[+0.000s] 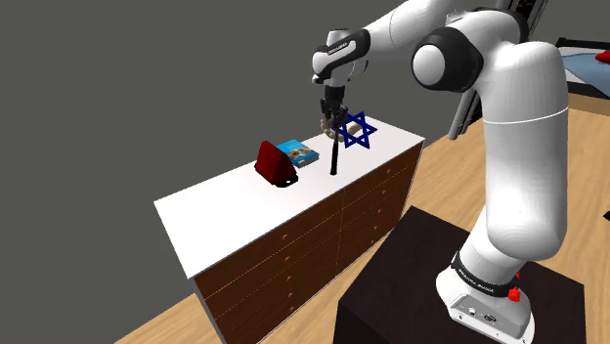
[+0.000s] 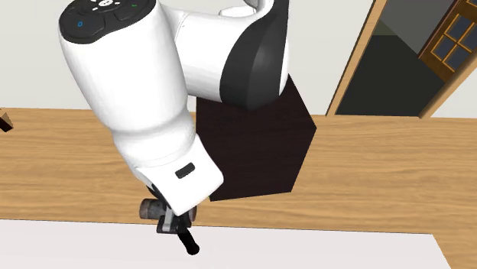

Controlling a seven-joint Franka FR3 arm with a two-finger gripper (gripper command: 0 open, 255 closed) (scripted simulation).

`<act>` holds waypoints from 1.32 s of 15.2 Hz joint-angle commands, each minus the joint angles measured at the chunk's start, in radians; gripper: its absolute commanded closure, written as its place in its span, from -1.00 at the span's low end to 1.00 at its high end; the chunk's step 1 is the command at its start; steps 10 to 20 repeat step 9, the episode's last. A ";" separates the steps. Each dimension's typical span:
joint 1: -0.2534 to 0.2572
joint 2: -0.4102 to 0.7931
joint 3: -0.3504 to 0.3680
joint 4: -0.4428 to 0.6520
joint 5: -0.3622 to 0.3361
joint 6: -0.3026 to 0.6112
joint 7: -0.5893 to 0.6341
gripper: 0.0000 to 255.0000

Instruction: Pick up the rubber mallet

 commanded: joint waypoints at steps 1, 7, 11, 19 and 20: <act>0.001 -0.012 -0.003 0.014 -0.006 -0.025 0.003 1.00; 0.000 -0.030 -0.009 0.071 -0.017 -0.097 0.012 1.00; 0.000 -0.030 -0.009 0.072 -0.018 -0.099 0.012 1.00; 0.000 -0.030 -0.009 0.072 -0.018 -0.099 0.012 1.00; 0.000 -0.030 -0.009 0.072 -0.018 -0.099 0.012 1.00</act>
